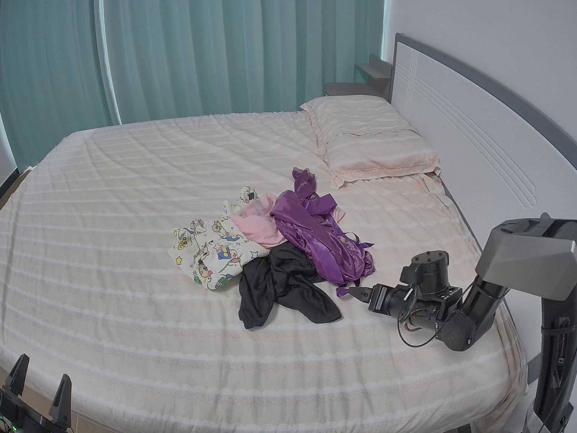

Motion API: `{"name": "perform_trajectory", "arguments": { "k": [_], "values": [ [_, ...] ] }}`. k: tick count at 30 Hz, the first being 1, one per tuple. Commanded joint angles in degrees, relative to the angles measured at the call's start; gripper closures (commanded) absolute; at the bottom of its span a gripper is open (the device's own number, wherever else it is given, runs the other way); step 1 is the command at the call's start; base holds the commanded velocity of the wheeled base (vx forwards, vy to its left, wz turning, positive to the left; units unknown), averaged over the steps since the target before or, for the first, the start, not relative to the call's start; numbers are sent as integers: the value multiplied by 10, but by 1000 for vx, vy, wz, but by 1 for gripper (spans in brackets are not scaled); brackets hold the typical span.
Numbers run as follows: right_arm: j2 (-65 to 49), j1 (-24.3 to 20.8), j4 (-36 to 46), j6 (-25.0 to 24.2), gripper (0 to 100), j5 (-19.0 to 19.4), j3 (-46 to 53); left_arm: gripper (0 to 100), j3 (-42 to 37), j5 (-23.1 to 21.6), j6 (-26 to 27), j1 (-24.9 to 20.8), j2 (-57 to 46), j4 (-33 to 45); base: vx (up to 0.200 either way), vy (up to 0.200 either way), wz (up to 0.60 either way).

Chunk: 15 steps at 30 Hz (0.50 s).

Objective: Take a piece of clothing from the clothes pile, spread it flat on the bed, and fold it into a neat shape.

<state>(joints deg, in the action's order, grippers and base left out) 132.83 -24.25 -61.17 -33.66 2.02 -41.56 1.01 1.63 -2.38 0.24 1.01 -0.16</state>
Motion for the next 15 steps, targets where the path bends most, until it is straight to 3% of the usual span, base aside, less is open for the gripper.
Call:
{"name": "perform_trajectory", "arguments": {
  "k": [1, 15],
  "values": [
    [75, -37, 9, -1, 0, -18, -78, 0, -8, -1, -1, 0, -10, 0, 0, 0, 0],
    [157, -82, 73, -1, 0, -47, -221, 0, -8, 0, -2, -1, -10, 0, 0, 0, 0]
  ]
}}
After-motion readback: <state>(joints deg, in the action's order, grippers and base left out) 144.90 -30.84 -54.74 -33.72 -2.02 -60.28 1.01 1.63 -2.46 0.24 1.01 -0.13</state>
